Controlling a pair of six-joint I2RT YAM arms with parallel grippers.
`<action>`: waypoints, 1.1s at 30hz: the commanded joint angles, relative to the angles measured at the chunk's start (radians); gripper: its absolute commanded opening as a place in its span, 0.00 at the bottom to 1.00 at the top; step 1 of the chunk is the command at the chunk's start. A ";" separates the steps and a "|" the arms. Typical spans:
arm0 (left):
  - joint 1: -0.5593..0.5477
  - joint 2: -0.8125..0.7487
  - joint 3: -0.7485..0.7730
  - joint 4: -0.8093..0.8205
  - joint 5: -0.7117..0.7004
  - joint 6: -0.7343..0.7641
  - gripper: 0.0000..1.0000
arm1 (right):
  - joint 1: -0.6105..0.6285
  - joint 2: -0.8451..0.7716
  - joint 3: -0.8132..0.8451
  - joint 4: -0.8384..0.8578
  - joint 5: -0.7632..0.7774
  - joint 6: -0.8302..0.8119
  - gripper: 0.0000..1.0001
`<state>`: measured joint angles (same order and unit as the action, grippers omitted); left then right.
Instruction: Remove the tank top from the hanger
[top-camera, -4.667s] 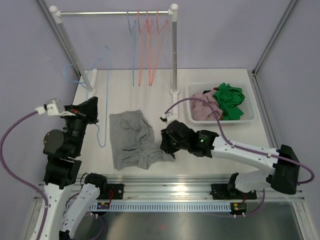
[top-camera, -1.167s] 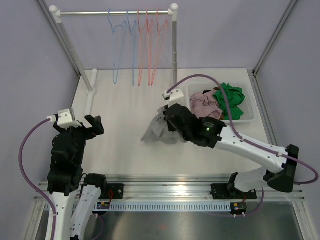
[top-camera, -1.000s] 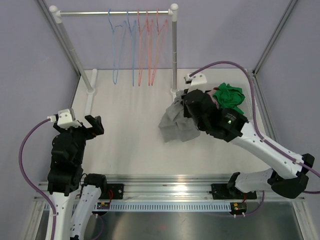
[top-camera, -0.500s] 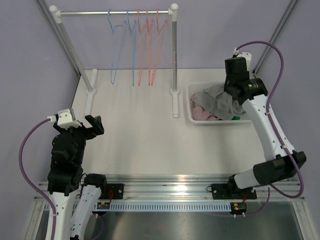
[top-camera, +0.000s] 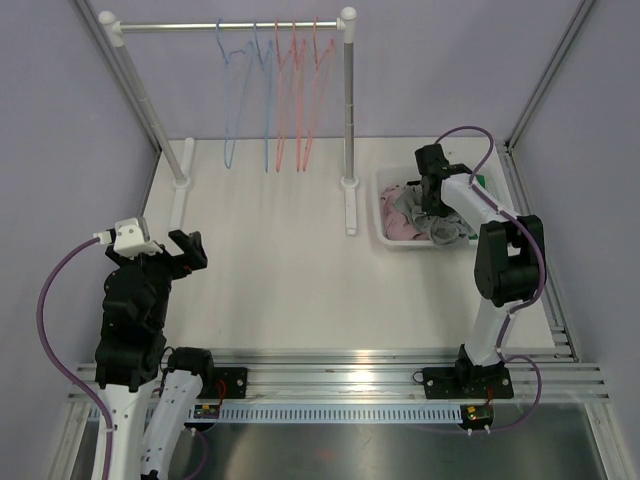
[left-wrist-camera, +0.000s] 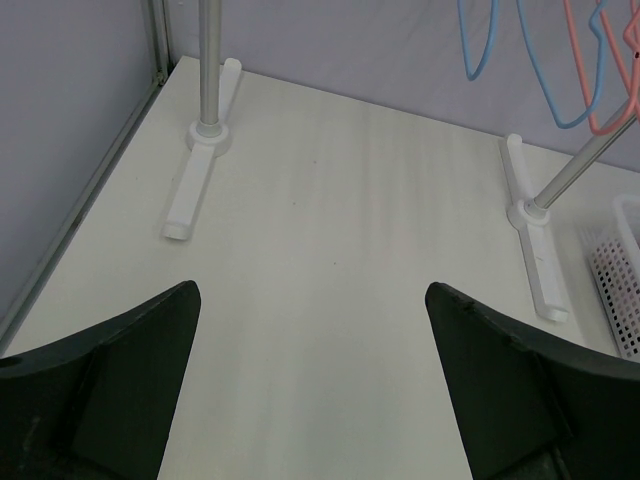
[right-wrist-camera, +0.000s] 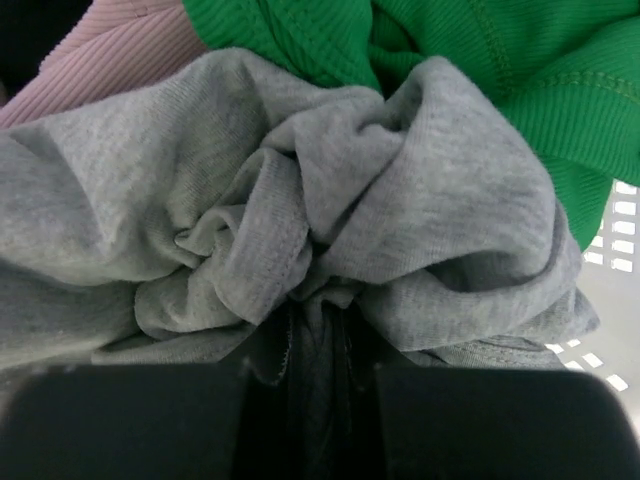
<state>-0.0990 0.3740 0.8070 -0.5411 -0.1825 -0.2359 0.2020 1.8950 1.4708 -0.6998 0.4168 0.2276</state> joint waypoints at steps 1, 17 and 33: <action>0.004 -0.006 -0.008 0.058 -0.020 0.000 0.99 | -0.001 0.039 -0.040 0.059 -0.121 0.047 0.05; 0.004 0.002 -0.008 0.053 -0.003 0.001 0.99 | -0.006 -0.157 0.155 -0.098 -0.087 0.036 0.88; 0.004 0.123 0.144 -0.187 -0.089 -0.003 0.99 | 0.004 -0.787 -0.122 -0.069 -0.343 0.007 1.00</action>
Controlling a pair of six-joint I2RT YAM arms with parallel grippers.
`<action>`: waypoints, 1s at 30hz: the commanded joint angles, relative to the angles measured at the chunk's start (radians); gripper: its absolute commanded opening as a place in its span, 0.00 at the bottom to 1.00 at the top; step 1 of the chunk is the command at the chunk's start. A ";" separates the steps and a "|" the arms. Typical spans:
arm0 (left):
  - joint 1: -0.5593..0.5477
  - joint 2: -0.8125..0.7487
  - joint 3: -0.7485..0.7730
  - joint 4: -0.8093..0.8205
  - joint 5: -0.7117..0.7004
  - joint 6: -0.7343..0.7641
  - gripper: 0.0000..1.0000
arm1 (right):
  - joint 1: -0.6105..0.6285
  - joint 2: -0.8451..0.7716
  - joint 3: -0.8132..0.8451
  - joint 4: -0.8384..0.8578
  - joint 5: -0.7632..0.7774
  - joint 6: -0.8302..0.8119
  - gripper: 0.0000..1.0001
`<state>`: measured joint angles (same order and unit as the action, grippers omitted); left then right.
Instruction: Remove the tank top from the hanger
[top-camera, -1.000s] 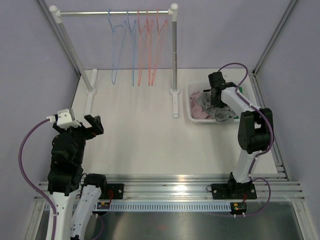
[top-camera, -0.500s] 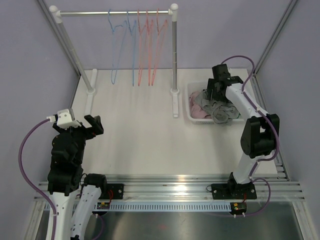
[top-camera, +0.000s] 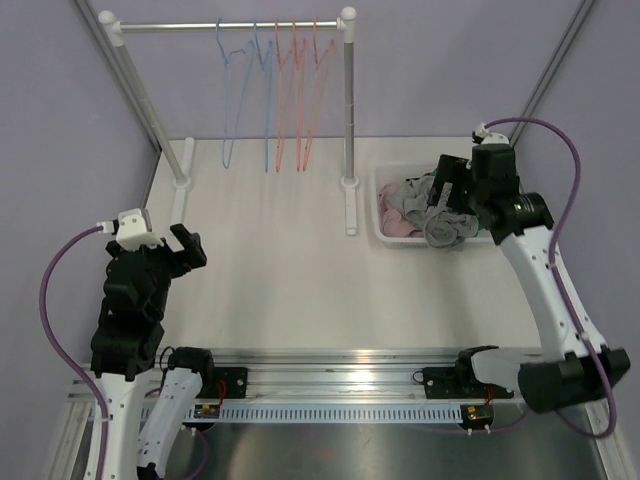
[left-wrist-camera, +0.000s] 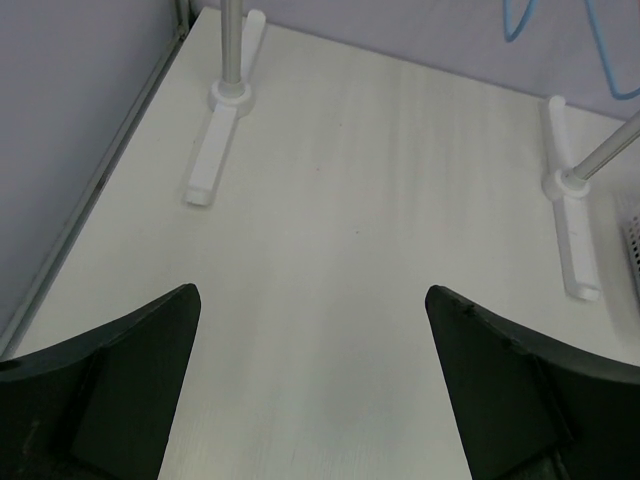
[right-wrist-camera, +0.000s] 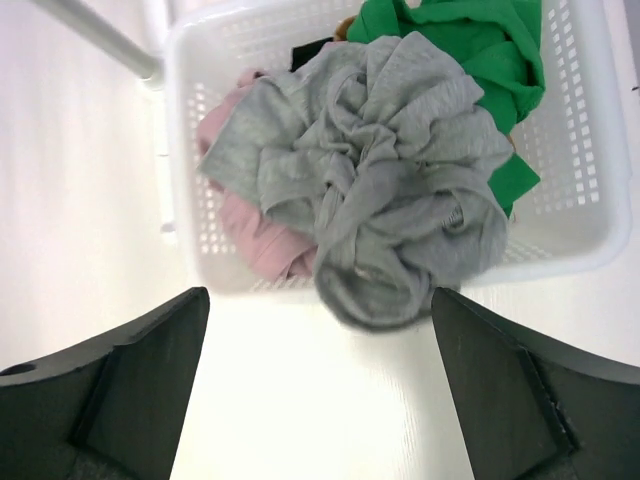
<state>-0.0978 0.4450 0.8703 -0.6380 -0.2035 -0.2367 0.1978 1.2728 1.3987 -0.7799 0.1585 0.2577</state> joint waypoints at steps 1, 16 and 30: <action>0.003 0.066 0.117 -0.142 -0.088 0.003 0.99 | 0.009 -0.199 -0.055 -0.005 -0.086 -0.029 0.99; -0.002 0.011 0.274 -0.348 0.035 0.083 0.99 | 0.026 -0.561 -0.063 -0.391 0.010 -0.052 0.99; -0.025 -0.180 0.134 -0.267 0.104 0.097 0.99 | 0.026 -0.701 -0.113 -0.368 0.010 -0.057 0.99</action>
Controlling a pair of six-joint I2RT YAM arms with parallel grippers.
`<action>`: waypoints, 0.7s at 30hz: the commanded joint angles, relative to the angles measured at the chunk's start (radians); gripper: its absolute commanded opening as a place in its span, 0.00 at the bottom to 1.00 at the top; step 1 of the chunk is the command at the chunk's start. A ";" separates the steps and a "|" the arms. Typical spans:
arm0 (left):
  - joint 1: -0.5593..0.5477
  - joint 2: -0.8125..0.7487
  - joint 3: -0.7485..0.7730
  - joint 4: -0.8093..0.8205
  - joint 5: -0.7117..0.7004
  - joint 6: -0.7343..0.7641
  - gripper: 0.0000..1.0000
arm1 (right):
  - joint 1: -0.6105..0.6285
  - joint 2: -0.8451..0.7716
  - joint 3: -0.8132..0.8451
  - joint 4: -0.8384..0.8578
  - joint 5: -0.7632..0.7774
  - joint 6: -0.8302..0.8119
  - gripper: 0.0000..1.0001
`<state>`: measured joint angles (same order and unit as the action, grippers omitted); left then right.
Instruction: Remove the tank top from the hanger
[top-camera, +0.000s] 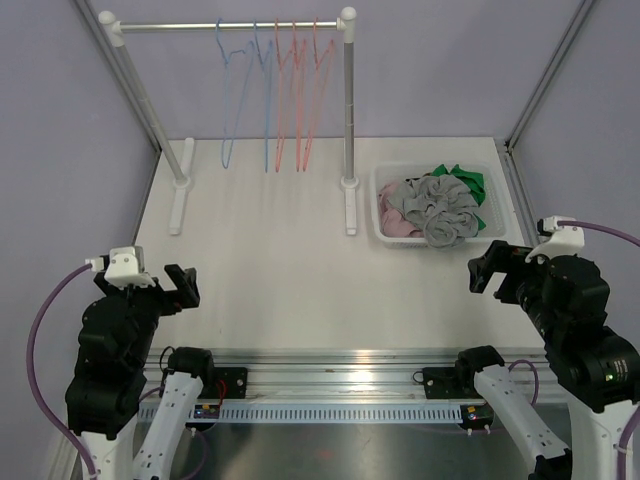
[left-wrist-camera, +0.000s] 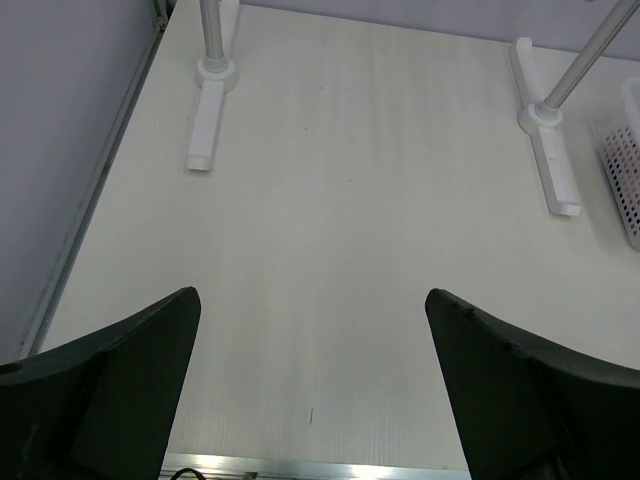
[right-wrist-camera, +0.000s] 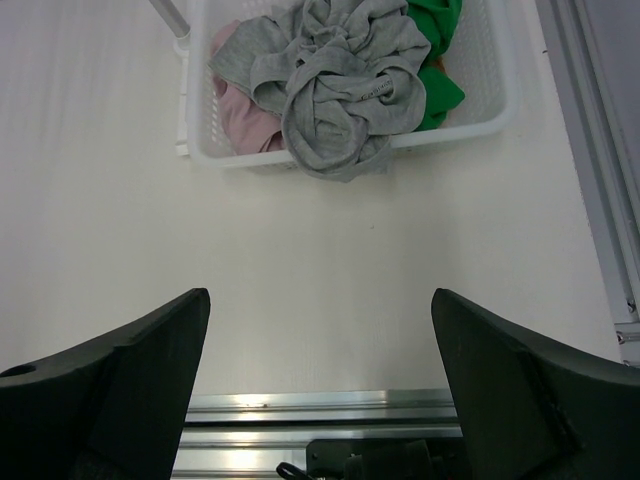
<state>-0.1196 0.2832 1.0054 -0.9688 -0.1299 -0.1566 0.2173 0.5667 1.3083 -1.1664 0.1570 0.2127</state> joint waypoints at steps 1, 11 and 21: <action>-0.003 -0.019 -0.001 0.064 0.032 0.017 0.99 | 0.008 0.005 -0.026 0.023 0.009 -0.007 0.99; -0.003 -0.015 -0.001 0.076 0.038 0.014 0.99 | 0.007 0.033 -0.038 0.033 0.001 -0.010 0.99; -0.003 -0.001 0.004 0.081 0.039 0.017 0.99 | 0.007 0.044 -0.034 0.031 -0.014 -0.018 1.00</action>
